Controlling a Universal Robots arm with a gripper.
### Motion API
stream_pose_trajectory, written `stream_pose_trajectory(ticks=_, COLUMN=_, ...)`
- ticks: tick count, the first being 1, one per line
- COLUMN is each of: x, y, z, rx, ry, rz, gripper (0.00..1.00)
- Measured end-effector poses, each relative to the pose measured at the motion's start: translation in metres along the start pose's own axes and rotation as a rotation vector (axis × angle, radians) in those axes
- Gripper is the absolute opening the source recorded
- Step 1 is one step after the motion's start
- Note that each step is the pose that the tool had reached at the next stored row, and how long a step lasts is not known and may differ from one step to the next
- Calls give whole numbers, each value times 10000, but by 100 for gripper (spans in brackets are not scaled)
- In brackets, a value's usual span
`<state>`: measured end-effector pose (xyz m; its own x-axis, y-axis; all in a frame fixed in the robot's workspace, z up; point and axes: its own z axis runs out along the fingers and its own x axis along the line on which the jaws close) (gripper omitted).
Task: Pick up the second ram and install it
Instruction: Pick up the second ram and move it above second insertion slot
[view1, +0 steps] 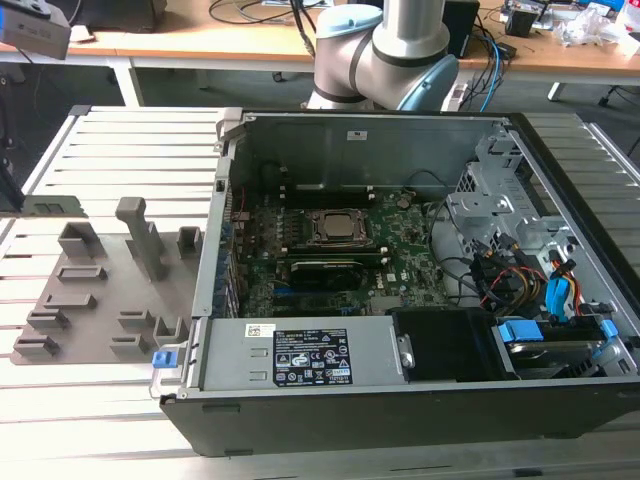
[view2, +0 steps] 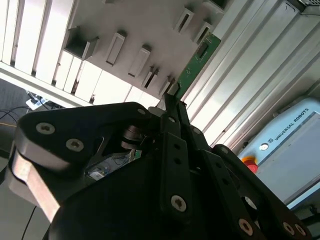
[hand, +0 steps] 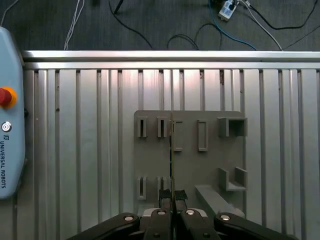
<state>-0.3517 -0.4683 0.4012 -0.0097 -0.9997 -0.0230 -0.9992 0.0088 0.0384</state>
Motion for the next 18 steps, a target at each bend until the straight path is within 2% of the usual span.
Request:
stream_pose_trajectory(ticks=2, x=-1, y=-13, z=-5, rx=-2, ry=2, rz=0, gripper=13)
stream_pose_trajectory(ticks=4, x=-1, y=-74, z=-7, rx=-1, ry=3, rz=0, gripper=13)
stream_pose_trajectory(ticks=5, x=-2, y=-123, z=-8, rx=0, ry=3, rz=1, gripper=13)
stream_pose_trajectory(ticks=8, x=-4, y=-355, z=-17, rx=1, ry=2, rz=0, gripper=13)
stream_pose_trajectory(ticks=11, x=-5, y=-451, z=-21, rx=0, ry=3, rz=1, gripper=13)
stream_pose_trajectory(ticks=18, x=-9, y=-826, z=-35, rx=-1, ry=3, rz=0, gripper=13)
